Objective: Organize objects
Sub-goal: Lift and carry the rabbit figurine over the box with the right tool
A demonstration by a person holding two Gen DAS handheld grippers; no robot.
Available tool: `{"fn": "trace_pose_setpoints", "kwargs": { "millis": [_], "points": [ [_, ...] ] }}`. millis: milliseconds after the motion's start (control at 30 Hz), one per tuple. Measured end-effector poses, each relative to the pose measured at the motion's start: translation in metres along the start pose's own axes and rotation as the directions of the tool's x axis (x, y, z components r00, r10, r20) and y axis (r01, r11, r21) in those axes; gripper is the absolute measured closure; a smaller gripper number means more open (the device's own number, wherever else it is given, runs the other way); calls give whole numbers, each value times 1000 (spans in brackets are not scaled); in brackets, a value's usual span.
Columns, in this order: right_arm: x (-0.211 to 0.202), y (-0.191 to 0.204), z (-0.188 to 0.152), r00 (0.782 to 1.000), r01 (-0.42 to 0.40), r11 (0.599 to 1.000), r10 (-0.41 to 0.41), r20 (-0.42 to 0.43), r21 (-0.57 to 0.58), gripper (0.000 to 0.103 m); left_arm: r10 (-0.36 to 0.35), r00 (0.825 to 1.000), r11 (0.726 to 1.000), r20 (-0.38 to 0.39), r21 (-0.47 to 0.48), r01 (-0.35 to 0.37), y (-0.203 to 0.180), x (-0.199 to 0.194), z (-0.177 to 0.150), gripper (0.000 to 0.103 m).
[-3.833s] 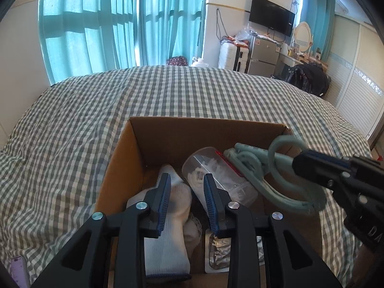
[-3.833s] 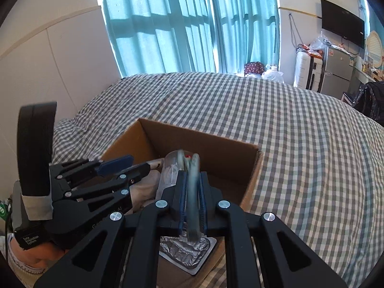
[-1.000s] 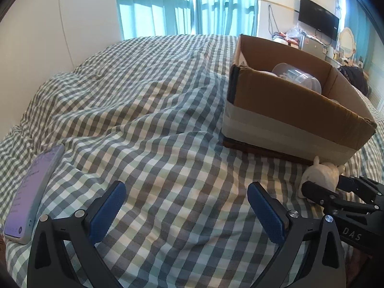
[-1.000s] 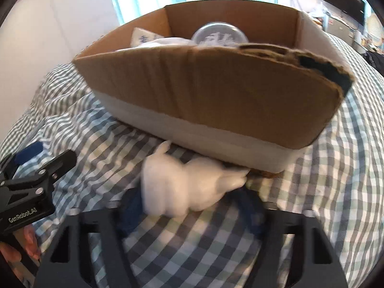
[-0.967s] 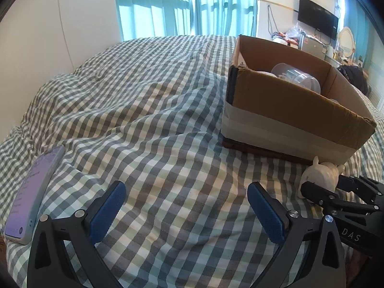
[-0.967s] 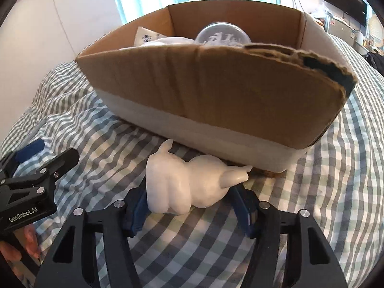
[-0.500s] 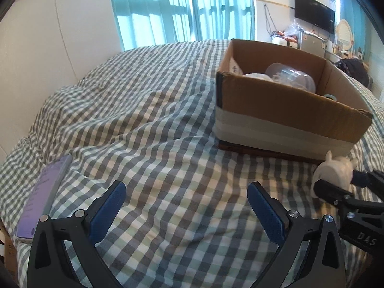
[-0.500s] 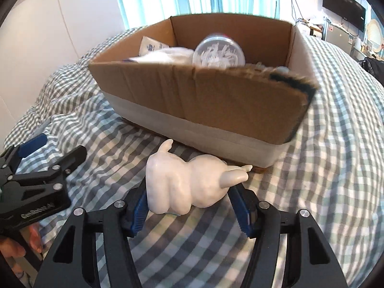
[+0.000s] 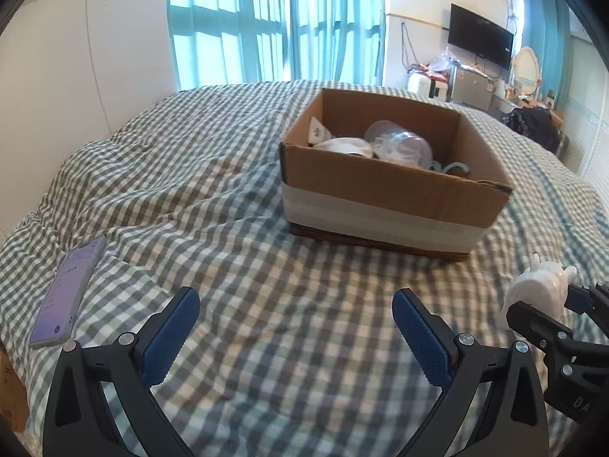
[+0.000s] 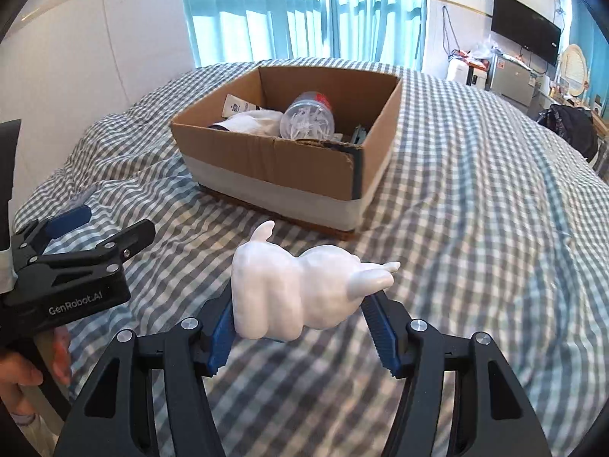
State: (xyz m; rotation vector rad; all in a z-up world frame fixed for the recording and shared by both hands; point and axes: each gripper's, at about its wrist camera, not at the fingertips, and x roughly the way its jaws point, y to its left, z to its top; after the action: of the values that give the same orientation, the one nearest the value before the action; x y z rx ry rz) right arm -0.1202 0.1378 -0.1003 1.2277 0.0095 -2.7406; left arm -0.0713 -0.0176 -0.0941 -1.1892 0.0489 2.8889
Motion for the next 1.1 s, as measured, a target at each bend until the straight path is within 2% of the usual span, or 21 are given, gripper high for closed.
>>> {"fn": "trace_pose_setpoints", "kwargs": {
  "millis": [600, 833, 1100],
  "points": [
    [-93, 13, 15, 985, 23, 999, -16, 174, -40, 42, -32, 992, 999, 126, 8, 31, -11, -70, 17, 0],
    [-110, 8, 43, 973, 25, 998, -12, 231, -53, 42, -49, 984, 999, 170, 18, 47, -12, -77, 48, 0],
    [-110, 9, 98, 958, 28, 995, 0, 287, -94, 42, -56, 976, 998, 210, 16, 53, -7, -69, 98, 0]
  ]
}}
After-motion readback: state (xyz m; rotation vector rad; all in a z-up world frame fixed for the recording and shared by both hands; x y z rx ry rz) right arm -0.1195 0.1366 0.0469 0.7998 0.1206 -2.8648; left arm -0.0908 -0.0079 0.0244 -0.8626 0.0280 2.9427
